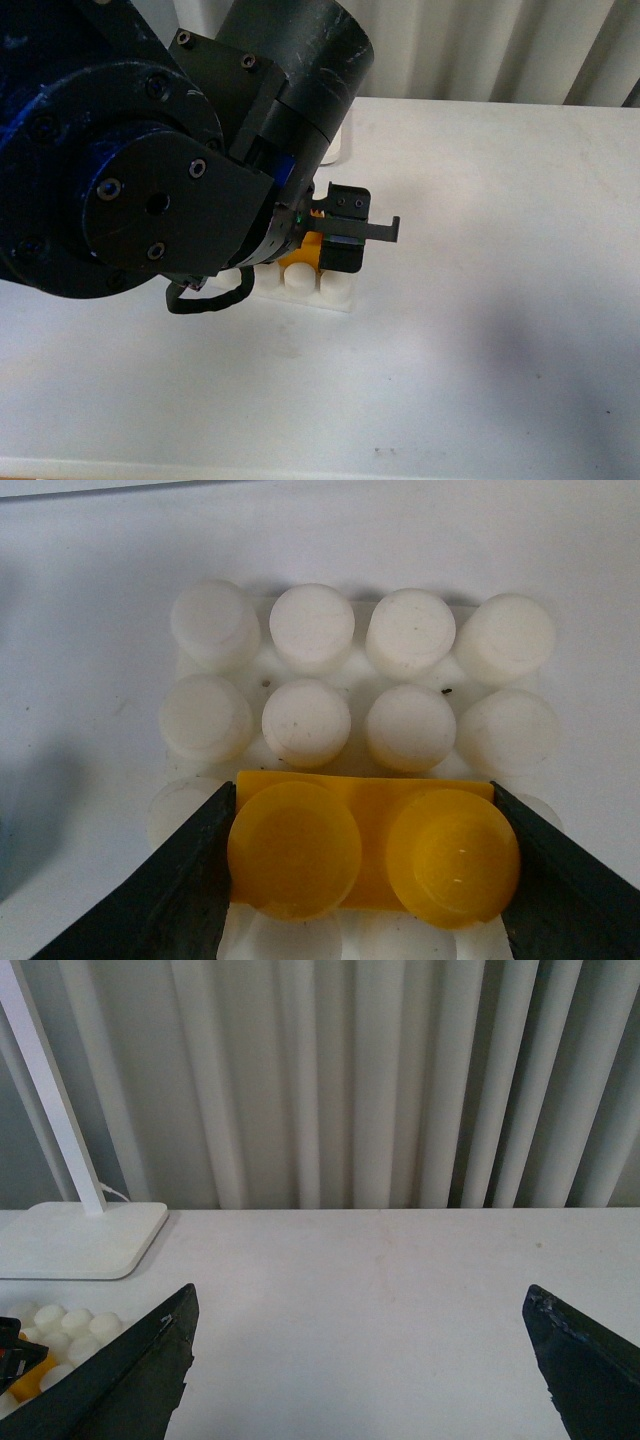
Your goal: Insert yellow block into base center
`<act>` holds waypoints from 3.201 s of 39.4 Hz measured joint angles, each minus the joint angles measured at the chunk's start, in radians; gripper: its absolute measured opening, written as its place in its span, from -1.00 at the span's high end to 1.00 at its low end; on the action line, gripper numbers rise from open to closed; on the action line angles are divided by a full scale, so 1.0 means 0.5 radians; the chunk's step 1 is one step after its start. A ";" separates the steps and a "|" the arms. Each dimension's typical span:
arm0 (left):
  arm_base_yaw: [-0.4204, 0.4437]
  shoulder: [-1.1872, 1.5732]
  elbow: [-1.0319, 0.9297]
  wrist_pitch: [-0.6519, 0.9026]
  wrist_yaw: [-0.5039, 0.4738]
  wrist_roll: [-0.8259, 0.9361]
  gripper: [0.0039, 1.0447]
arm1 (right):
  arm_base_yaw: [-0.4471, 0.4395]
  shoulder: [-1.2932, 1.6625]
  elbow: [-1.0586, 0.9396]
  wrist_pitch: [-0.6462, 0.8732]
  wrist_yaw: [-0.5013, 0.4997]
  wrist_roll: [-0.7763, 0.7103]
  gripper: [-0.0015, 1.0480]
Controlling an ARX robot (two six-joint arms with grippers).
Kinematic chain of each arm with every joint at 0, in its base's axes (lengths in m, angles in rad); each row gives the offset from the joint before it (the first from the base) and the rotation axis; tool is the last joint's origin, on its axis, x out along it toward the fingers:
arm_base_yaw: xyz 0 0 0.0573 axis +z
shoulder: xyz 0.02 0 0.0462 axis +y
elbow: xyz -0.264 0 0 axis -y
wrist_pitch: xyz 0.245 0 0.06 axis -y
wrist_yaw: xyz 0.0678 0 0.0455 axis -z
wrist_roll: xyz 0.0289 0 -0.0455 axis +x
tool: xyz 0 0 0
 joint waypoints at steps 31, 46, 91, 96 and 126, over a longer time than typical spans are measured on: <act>0.056 -0.023 0.023 -0.068 0.091 0.005 -0.72 | 0.000 0.000 0.000 0.000 0.000 0.000 -0.82; 0.204 -0.360 -0.204 -0.111 0.024 0.040 -0.88 | 0.000 0.000 0.000 -0.001 0.001 0.000 -0.82; 1.204 -2.887 -1.753 0.593 0.578 0.601 0.93 | 0.000 0.000 0.000 -0.001 -0.001 0.000 -0.82; 1.203 -2.996 -1.793 0.526 0.590 0.603 0.93 | 0.000 0.000 0.000 -0.001 -0.001 0.000 -0.82; 1.204 -3.656 -1.913 0.028 0.589 0.604 0.93 | 0.000 0.000 0.000 -0.001 -0.002 0.000 -0.82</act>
